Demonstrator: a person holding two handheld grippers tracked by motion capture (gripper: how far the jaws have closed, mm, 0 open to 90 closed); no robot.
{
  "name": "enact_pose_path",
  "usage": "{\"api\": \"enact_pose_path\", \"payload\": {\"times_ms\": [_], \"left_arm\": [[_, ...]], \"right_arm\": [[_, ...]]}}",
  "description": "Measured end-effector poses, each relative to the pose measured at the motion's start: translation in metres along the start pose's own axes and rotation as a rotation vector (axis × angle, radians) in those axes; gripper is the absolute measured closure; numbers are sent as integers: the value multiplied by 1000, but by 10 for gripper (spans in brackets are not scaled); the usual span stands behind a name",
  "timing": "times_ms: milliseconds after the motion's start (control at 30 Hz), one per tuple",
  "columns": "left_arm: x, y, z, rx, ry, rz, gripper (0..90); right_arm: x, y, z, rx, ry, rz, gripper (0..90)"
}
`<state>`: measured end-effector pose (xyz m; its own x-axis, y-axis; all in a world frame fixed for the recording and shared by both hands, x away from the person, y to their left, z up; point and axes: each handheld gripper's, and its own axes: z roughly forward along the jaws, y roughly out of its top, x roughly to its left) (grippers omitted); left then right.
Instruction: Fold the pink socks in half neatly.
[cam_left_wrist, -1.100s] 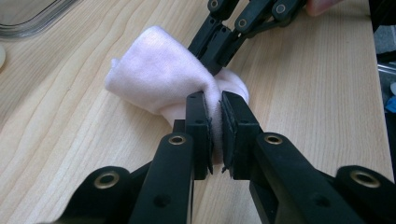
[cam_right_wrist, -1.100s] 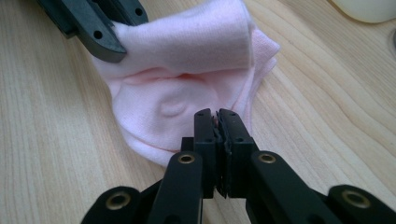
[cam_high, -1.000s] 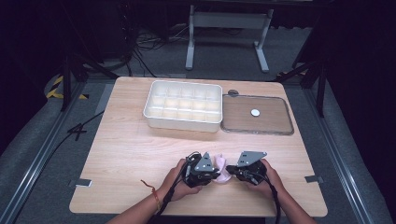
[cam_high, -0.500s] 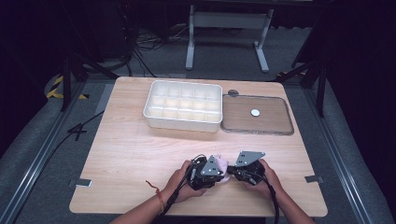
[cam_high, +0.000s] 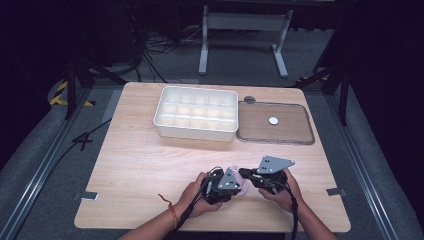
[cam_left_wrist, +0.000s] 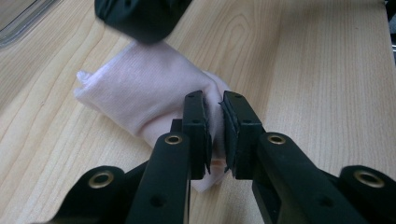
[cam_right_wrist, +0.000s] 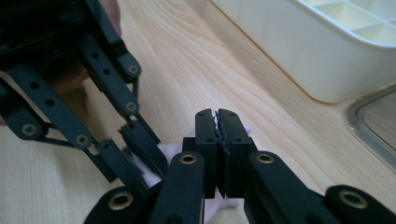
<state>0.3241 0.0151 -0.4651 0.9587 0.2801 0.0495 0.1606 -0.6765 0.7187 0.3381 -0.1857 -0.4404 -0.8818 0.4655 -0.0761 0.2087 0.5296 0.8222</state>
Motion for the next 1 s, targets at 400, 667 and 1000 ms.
{"api": "enact_pose_path", "payload": {"times_ms": [400, 667, 1000], "left_arm": [[-2, -1, 0, -3, 0, -2, 779], [-5, -1, -1, 4, 4, 10, 794], [-10, 0, -6, 16, -24, 55, 762]], "right_arm": [[-3, -13, 24, 95, 7, 12, 882], [-6, -14, 21, 104, -37, -6, 883], [-10, -20, 20, 99, -30, 23, 885]]}}
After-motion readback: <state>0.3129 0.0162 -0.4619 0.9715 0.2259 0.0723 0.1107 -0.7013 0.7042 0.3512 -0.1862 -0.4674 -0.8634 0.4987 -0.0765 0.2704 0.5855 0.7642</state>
